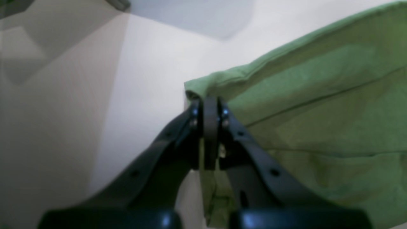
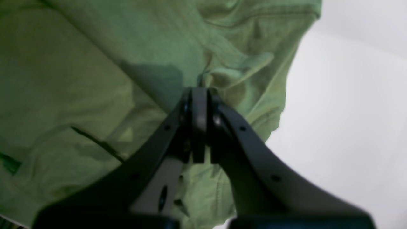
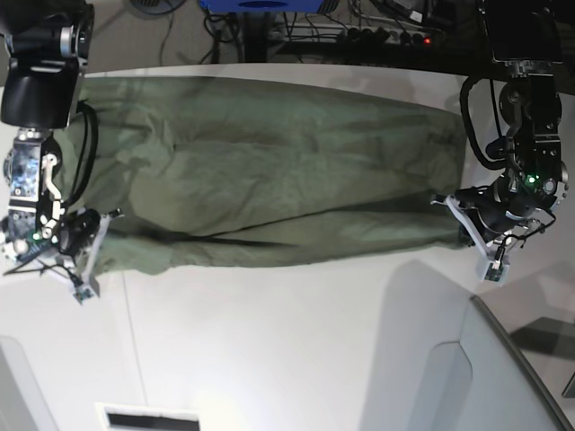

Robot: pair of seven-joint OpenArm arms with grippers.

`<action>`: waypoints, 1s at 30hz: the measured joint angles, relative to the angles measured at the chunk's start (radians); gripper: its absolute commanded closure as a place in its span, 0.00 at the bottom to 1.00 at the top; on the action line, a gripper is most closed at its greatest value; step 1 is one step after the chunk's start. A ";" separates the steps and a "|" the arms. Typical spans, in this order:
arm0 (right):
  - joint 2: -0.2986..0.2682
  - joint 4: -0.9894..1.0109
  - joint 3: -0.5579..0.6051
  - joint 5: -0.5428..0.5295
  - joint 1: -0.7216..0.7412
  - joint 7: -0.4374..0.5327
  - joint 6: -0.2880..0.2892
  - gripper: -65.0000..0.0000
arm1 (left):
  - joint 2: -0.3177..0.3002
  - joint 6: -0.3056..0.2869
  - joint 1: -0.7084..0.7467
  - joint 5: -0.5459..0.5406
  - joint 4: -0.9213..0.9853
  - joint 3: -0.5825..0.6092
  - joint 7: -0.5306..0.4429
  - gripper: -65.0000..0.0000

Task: Layout the t-shirt on the table in an organized manner, then fold the t-shirt properly
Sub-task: 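Drag the held shirt corner with the right gripper along the table, then lift the held edge with both grippers, folding the shirt over itself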

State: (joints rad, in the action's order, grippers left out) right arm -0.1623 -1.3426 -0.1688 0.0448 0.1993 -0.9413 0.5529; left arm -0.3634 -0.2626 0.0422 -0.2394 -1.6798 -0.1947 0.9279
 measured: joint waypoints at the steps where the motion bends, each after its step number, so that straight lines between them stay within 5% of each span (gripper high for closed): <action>1: 0.011 -0.019 -0.024 -0.008 -0.013 -0.014 0.001 1.00 | 0.000 0.000 0.000 0.000 0.000 0.000 0.000 1.00; 20: 0.107 -0.241 -0.077 -0.001 -0.192 -0.108 -0.003 1.00 | -0.016 -0.001 0.111 -0.002 0.002 0.003 -0.137 1.00; 30: 0.110 -0.308 -0.076 0.001 -0.274 -0.113 -0.006 1.00 | -0.043 0.000 0.166 0.005 0.042 0.004 -0.228 1.00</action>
State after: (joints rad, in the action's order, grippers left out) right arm -0.0525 -1.6508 -0.2451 0.0456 -0.0746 -1.0542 0.5465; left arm -0.4065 -0.2623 0.2081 -0.2344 -1.6382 -0.1909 0.7002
